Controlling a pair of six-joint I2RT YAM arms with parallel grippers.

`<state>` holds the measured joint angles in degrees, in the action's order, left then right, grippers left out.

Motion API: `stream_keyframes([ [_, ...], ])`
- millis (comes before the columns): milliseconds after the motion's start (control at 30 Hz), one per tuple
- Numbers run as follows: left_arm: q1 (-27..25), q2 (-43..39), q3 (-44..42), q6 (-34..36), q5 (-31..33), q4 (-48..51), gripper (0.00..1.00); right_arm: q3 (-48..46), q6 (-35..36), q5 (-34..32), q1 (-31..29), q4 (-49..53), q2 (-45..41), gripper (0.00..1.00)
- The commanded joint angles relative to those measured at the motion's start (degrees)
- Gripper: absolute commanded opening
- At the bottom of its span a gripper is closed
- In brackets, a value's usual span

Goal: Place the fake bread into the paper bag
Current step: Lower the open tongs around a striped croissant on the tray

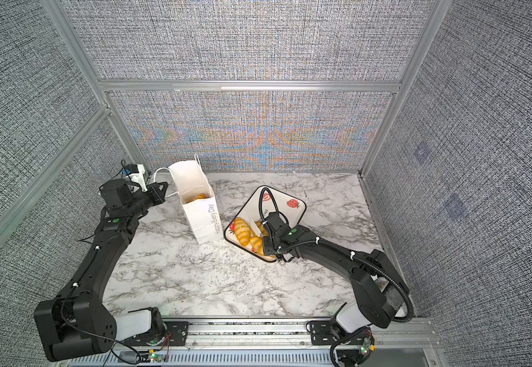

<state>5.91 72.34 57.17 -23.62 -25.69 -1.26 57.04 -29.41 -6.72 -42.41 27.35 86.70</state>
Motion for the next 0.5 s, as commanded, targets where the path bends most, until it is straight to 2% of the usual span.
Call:
stream_keyframes([
  [0,0.15,-0.05,-0.21,0.33,-0.88,-1.64,0.0,-0.21,-0.99,0.9,0.05,-1.49,0.31,0.58],
  [467,0.15,0.14,-0.21,0.4,-0.78,-1.56,0.0,-1.62,-1.42,1.8,0.09,-3.34,1.63,0.58],
])
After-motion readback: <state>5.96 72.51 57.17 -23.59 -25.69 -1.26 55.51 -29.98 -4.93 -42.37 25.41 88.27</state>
